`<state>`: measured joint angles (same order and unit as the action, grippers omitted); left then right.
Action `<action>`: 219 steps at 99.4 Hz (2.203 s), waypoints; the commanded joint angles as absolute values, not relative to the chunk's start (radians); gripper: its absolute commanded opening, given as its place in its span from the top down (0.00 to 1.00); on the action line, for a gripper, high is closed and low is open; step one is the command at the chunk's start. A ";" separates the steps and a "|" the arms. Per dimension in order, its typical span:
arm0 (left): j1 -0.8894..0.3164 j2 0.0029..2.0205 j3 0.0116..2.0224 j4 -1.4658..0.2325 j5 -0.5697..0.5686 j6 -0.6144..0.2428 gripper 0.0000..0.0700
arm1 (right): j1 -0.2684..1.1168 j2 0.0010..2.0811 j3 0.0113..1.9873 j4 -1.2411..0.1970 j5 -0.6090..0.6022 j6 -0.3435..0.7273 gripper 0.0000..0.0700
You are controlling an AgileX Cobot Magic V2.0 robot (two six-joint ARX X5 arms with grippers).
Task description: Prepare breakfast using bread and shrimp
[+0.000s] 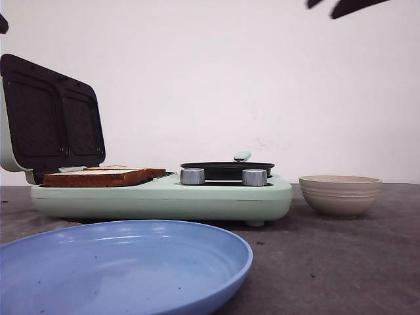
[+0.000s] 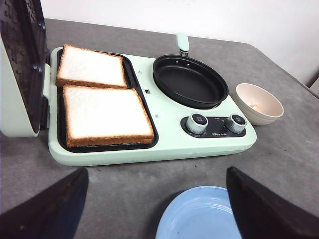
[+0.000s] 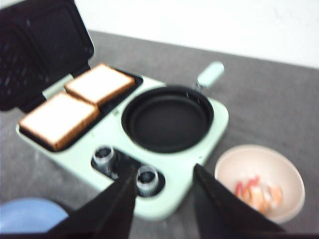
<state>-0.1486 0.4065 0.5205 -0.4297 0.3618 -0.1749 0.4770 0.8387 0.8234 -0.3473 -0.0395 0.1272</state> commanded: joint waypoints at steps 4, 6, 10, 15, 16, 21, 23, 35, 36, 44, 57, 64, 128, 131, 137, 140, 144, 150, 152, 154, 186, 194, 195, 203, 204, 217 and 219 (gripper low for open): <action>-0.150 0.410 0.522 -0.419 0.359 -0.166 0.32 | 0.482 0.765 0.775 -0.355 -0.024 0.119 0.88; -0.150 0.410 0.522 -0.419 0.359 -0.166 0.32 | 0.482 0.749 0.763 -0.357 -0.024 0.119 0.90; -0.150 0.410 0.522 -0.420 0.359 -0.168 0.32 | 0.482 0.694 0.727 -0.389 -0.025 0.120 0.98; -0.150 0.410 0.522 -0.420 0.359 -0.169 0.32 | 0.482 0.670 0.709 -0.408 -0.025 0.120 1.00; -0.150 0.410 0.522 -0.420 0.359 -0.169 0.32 | 0.482 0.664 0.705 -0.412 -0.025 0.120 1.00; -0.150 0.410 0.522 -0.421 0.359 -0.169 0.32 | 0.482 0.636 0.682 -0.434 -0.025 0.120 1.00; -0.150 0.410 0.522 -0.422 0.359 -0.169 0.32 | 0.482 0.625 0.672 -0.438 -0.025 0.120 1.00; -0.150 0.410 0.522 -0.423 0.360 -0.171 0.33 | 0.482 0.566 0.613 -0.432 -0.025 0.128 1.00; -0.150 0.410 0.522 -0.423 0.359 -0.171 0.33 | 0.482 0.561 0.609 -0.430 -0.025 0.128 1.00; -0.150 0.410 0.522 -0.423 0.360 -0.171 0.33 | 0.482 0.530 0.585 -0.427 -0.024 0.131 1.00; -0.150 0.410 0.522 -0.423 0.359 -0.176 0.33 | 0.482 0.498 0.560 -0.421 -0.024 0.131 1.00; -0.150 0.410 0.522 -0.423 0.359 -0.176 0.33 | 0.482 0.493 0.554 -0.420 -0.024 0.139 1.00; -0.150 0.410 0.505 -0.435 0.358 -0.067 0.58 | 0.482 0.494 0.542 -0.398 -0.025 0.176 1.00; -0.150 0.410 0.505 -0.433 0.358 -0.066 0.59 | 0.482 0.494 0.542 -0.399 -0.025 0.176 1.00; -0.150 0.410 0.505 -0.431 0.358 -0.063 0.64 | 0.482 0.494 0.542 -0.404 -0.025 0.176 1.00; -0.150 0.410 0.505 -0.430 0.358 -0.063 0.66 | 0.482 0.494 0.542 -0.406 -0.025 0.176 1.00; -0.150 0.410 0.505 -0.430 0.358 -0.059 0.69 | 0.482 0.494 0.542 -0.412 -0.025 0.176 1.00; -0.150 0.410 0.505 -0.431 0.358 -0.057 0.70 | 0.482 0.494 0.542 -0.418 -0.025 0.176 1.00; -0.150 0.410 0.505 -0.431 0.358 -0.057 0.70 | 0.482 0.494 0.542 -0.420 -0.025 0.176 1.00; -0.150 0.410 0.505 -0.431 0.358 -0.057 0.70 | 0.482 0.494 0.542 -0.421 -0.025 0.176 1.00; -0.150 0.410 0.505 -0.430 0.358 -0.057 0.97 | 0.482 0.494 0.542 -0.428 -0.025 0.176 1.00; -0.150 0.410 0.505 -0.430 0.358 -0.057 1.00 | 0.482 0.494 0.542 -0.428 -0.025 0.176 1.00; -0.150 0.410 0.505 -0.431 0.358 -0.057 1.00 | 0.482 0.494 0.542 -0.428 -0.025 0.176 1.00; -0.150 0.410 0.505 -0.432 0.358 -0.057 1.00 | 0.482 0.494 0.542 -0.429 -0.025 0.176 1.00; -0.150 0.410 0.505 -0.432 0.357 -0.057 1.00 | 0.482 0.494 0.542 -0.429 -0.025 0.176 1.00; -0.150 0.410 0.502 -0.448 0.354 -0.094 1.00 | 0.482 0.494 0.534 -0.433 -0.025 0.176 1.00; -0.150 0.410 0.498 -0.449 0.354 -0.104 1.00 | 0.482 0.494 0.532 -0.435 -0.025 0.176 1.00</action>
<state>-0.1486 0.4065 0.5014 -0.4488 0.3576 -0.0742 0.4770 0.4915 0.5362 -0.4370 -0.0261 0.1646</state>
